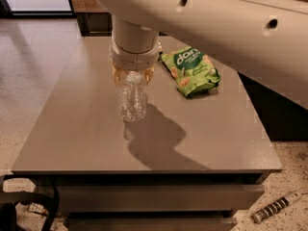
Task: Place water bottle upright
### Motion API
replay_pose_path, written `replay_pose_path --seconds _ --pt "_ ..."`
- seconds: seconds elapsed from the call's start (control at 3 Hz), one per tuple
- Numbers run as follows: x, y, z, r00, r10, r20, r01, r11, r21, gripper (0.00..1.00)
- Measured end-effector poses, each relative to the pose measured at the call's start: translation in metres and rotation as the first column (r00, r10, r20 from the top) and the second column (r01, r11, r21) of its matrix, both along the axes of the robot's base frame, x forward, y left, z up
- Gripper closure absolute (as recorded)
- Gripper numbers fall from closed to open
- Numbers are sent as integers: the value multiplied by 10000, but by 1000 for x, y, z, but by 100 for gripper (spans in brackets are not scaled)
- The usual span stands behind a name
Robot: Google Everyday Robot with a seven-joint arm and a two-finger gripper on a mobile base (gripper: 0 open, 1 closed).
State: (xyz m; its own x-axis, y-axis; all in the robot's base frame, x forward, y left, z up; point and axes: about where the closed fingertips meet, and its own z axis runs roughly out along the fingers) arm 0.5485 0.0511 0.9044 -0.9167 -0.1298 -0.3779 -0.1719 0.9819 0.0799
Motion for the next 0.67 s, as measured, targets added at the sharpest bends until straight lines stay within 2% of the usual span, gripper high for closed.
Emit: replay_pose_path --seconds 0.33,0.67 --pt "3 -8 31 9897 795 1193 -831 9962 248 100" --pt "3 -9 54 9542 1808 2384 -1882 9821 83 100"
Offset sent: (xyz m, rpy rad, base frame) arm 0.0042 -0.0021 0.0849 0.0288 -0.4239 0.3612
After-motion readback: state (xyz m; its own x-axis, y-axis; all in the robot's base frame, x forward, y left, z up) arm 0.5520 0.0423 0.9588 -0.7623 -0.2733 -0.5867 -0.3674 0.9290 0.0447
